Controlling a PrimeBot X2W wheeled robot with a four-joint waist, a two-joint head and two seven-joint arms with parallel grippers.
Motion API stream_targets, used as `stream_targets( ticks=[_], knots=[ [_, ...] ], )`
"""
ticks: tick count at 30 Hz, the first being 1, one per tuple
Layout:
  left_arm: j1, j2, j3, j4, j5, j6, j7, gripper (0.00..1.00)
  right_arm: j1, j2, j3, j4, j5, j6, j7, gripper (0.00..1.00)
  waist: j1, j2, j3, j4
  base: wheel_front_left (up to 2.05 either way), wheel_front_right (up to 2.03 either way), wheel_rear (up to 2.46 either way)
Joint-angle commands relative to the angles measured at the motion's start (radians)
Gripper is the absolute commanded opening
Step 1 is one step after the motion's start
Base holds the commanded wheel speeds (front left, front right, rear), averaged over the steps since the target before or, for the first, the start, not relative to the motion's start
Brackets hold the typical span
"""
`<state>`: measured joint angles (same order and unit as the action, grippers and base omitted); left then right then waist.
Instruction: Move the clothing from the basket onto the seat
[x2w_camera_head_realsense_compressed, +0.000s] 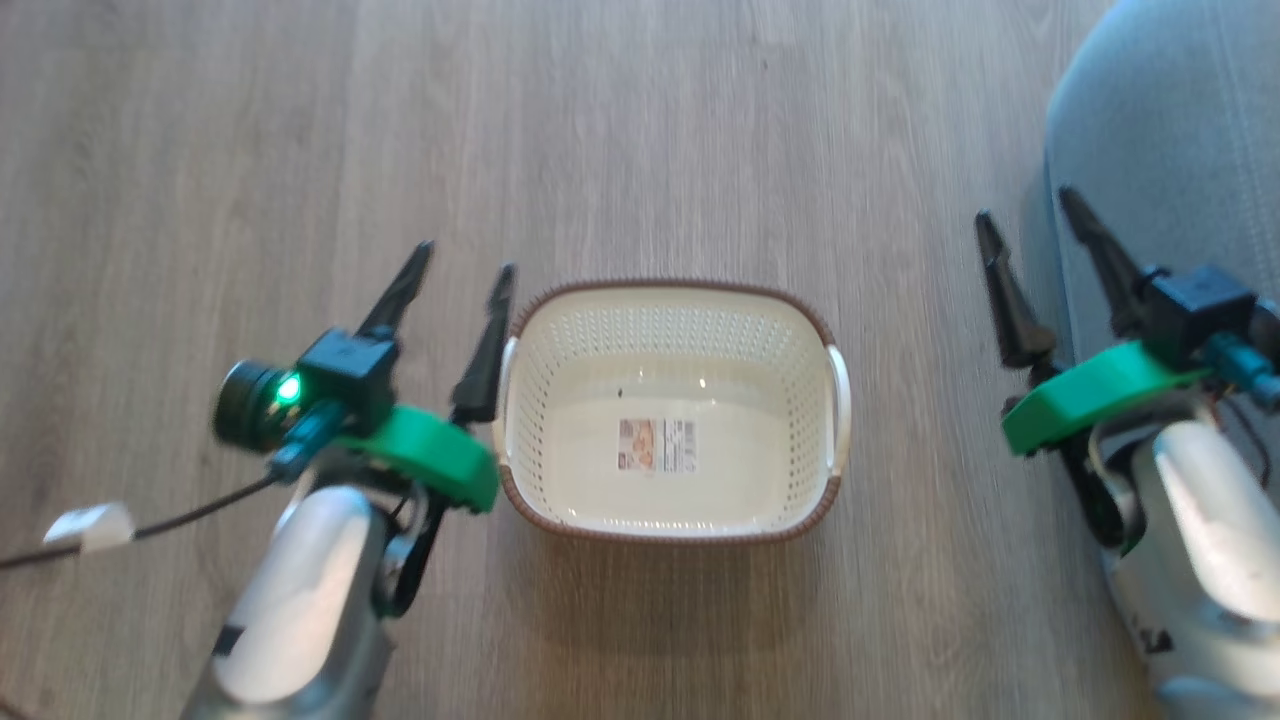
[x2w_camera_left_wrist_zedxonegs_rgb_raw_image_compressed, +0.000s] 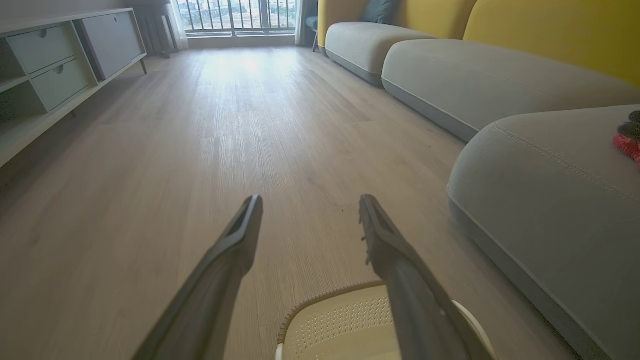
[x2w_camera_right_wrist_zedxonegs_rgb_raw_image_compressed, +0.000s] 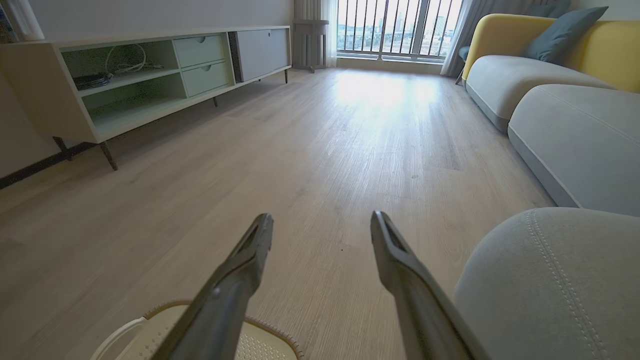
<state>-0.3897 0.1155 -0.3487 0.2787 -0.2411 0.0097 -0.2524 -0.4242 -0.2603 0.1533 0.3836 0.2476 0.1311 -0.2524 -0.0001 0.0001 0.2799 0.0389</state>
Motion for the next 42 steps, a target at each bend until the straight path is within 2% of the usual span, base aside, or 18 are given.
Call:
stream_targets(
  ticks=[1, 8, 20, 29, 42],
  knots=[
    [0.011, 0.006, 0.074, -0.024, 0.014, 0.009, -0.009, 1.00, 0.023, 0.014, 0.007, -0.048, 0.006, 0.000, -0.009, 1.00, 0.0001, -0.0001, -0.040, 0.017, 0.00, 0.00, 0.00],
    [0.096, 0.001, 0.212, -0.032, 0.040, 0.001, -0.009, 1.00, 0.078, 0.074, -0.039, -0.099, 0.006, 0.000, -0.009, 1.00, 0.0001, -0.0001, -0.082, 0.011, 0.00, 0.00, 0.00],
    [0.217, -0.034, 0.370, -0.061, 0.080, -0.012, -0.009, 1.00, 0.164, 0.124, -0.041, -0.118, -0.001, 0.000, -0.009, 1.00, 0.0001, -0.0001, -0.157, -0.026, 0.00, 0.00, 0.00],
    [0.287, -0.057, 0.428, -0.077, 0.097, -0.026, -0.009, 1.00, 0.195, 0.137, 0.002, -0.087, 0.007, 0.000, -0.009, 1.00, 0.0001, -0.0001, -0.207, -0.030, 0.00, 0.00, 0.00],
    [0.312, -0.065, 0.459, -0.083, 0.105, -0.049, -0.009, 1.00, 0.214, 0.141, 0.001, -0.063, 0.006, 0.000, -0.009, 1.00, 0.0001, -0.0001, -0.220, -0.032, 0.00, 0.00, 0.00]
  ],
)
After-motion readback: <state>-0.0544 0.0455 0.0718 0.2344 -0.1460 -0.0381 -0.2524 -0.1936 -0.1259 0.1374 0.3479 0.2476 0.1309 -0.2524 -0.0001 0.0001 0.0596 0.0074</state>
